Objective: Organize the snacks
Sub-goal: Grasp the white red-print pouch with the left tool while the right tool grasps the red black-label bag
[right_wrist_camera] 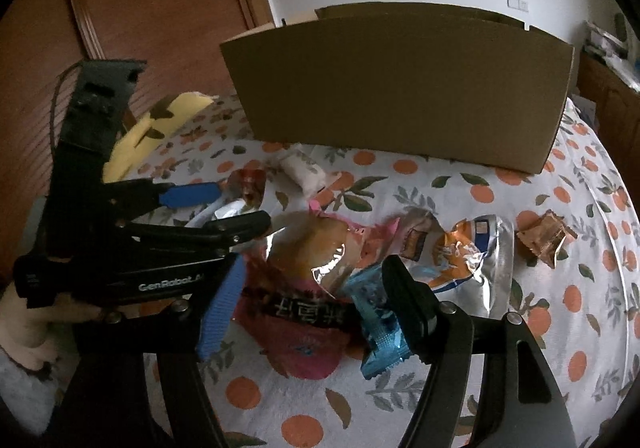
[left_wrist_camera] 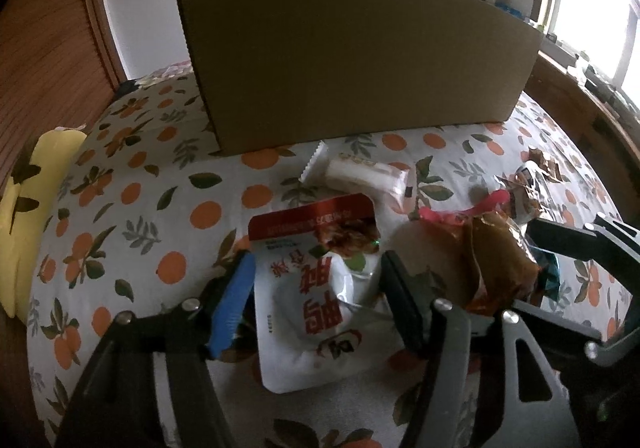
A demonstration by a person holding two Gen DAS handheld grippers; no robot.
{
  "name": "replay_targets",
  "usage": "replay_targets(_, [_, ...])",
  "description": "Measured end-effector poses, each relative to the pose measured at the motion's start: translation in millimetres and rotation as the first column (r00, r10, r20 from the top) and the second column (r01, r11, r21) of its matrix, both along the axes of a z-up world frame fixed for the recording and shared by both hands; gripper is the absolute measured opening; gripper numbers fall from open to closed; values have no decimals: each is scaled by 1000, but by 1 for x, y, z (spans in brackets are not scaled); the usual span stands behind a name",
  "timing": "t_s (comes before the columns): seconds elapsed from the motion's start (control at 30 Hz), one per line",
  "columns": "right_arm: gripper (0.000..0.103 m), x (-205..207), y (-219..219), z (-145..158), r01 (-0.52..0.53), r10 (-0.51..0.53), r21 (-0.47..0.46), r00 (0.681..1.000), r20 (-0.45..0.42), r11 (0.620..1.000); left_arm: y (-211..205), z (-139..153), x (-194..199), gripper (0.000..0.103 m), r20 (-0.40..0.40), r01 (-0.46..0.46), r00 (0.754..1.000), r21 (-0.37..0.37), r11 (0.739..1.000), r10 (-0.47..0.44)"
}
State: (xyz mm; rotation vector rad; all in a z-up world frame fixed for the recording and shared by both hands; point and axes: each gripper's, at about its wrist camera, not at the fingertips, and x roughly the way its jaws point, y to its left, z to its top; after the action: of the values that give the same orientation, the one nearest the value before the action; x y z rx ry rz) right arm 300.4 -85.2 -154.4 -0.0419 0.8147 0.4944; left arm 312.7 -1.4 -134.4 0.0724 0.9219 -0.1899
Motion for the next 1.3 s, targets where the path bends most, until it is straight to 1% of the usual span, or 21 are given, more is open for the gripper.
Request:
replay_targets(0.13, [73, 5, 8, -4, -27, 26, -29, 999, -18, 999, 1, 1, -1, 65, 1, 19, 1000, -14, 1000, -19])
replay_targets(0.17, [73, 7, 11, -5, -35, 34, -41, 999, -23, 999, 2, 1, -2, 62, 3, 18, 1000, -20, 1000, -18])
replay_targets(0.3, [73, 16, 16, -8, -41, 39, -78, 999, -27, 996, 7, 2, -2, 58, 11, 6, 1000, -52, 999, -5])
replay_targets(0.37, [73, 20, 19, -10, -57, 53, -84, 998, -46, 995, 6, 2, -4, 48, 18, 18, 1000, -61, 998, -17])
replay_targets(0.43, [73, 24, 23, -12, -69, 64, -100, 997, -50, 993, 5, 3, -6, 44, 25, 20, 1000, -66, 998, -18])
replay_targets(0.5, [74, 28, 24, -14, -85, 79, -92, 994, -70, 992, 7, 4, -7, 42, 31, 13, 999, -73, 997, -11])
replay_targets(0.63, [74, 29, 26, -15, -100, 93, -106, 993, -66, 989, 11, 5, -9, 40, 34, 15, 999, -112, 994, -11])
replay_targets(0.67, [72, 28, 27, -15, -103, 97, -108, 993, -63, 989, 13, 6, -10, 39, 35, 18, 999, -124, 992, -13])
replay_targets(0.7, [65, 27, 28, -14, -111, 105, -111, 993, -59, 988, 14, 6, -10, 38, 36, 20, 999, -137, 990, -15])
replay_targets(0.73, [54, 25, 29, -14, -111, 106, -117, 993, -47, 987, 16, 7, -11, 37, 36, 20, 999, -149, 989, -15])
replay_targets(0.77, [50, 23, 28, -14, -102, 98, -124, 995, -36, 987, 18, 7, -12, 36, 37, 22, 999, -159, 987, -16])
replay_targets(0.87, [47, 20, 25, -12, -98, 96, -104, 995, -23, 990, 21, 8, -15, 35, 36, 23, 999, -179, 984, -17])
replay_targets(0.93, [42, 17, 21, -9, -93, 92, -98, 996, -13, 991, 21, 8, -17, 35, 38, 30, 999, -179, 983, -23])
replay_targets(1.2, [39, 8, 12, -1, -82, 83, -53, 996, 12, 995, 24, 13, -26, 33, 43, 31, 999, -223, 974, -21])
replay_targets(1.3, [37, 5, 10, 3, -83, 84, -38, 996, 21, 996, 22, 17, -29, 32, 51, 40, 998, -226, 973, -30])
